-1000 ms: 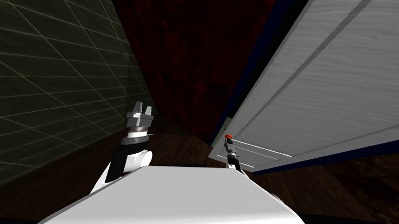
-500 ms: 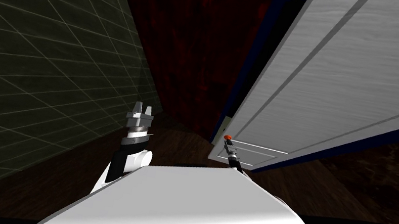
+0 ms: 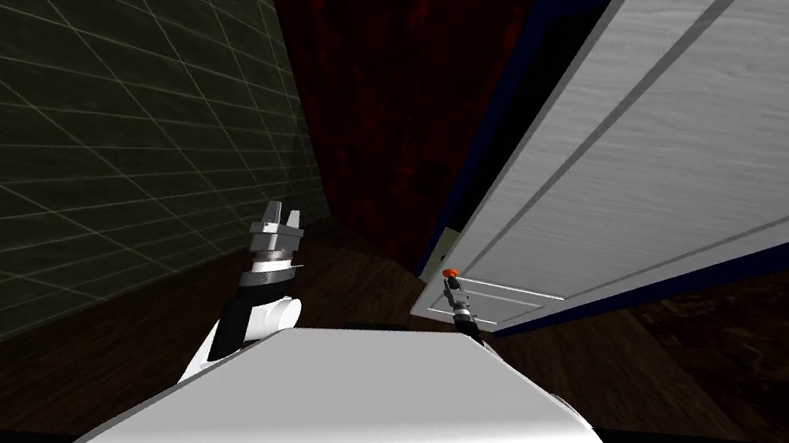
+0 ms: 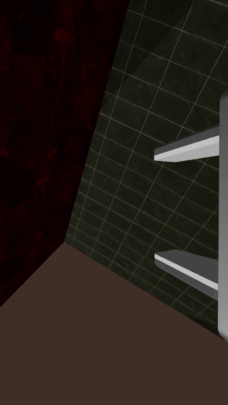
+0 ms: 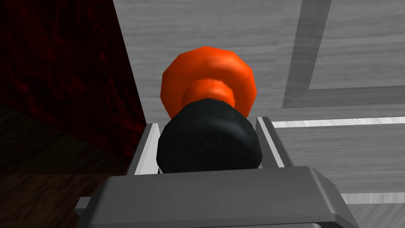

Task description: Pull the door open

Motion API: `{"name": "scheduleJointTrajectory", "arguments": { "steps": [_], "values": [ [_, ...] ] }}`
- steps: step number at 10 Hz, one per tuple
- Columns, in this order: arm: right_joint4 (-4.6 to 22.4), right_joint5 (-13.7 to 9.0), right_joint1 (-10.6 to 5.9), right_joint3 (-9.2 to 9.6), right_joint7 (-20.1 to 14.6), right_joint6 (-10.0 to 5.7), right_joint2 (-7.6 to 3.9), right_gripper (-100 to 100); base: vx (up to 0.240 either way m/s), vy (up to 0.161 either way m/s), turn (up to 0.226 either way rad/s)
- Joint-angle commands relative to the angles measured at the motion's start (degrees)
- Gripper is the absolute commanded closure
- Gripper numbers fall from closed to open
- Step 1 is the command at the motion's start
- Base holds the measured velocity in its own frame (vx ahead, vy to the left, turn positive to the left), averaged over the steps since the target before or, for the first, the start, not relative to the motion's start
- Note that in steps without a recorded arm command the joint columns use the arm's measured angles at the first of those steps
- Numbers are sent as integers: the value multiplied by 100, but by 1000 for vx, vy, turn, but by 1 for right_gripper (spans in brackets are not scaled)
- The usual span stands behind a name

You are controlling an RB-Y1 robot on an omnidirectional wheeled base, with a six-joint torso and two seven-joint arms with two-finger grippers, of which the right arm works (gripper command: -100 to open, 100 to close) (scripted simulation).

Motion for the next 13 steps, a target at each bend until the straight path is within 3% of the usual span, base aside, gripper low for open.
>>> {"name": "scheduleJointTrajectory", "arguments": {
  "steps": [1, 5, 6, 7, 13],
  "values": [
    [21, 64, 65, 138, -153, -137, -89, 100, -267, -53, 116],
    [-8, 179, 208, 386, -436, -385, -311, 100, -226, -48, 103],
    [16, 165, 191, 358, -395, -325, -287, 100, -95, -28, 15],
    [63, 216, 244, 446, -499, -458, -346, 100, -147, -50, 146],
    [184, 358, 379, 684, -808, -895, -566, 100, -211, -66, 134]
  ]
}}
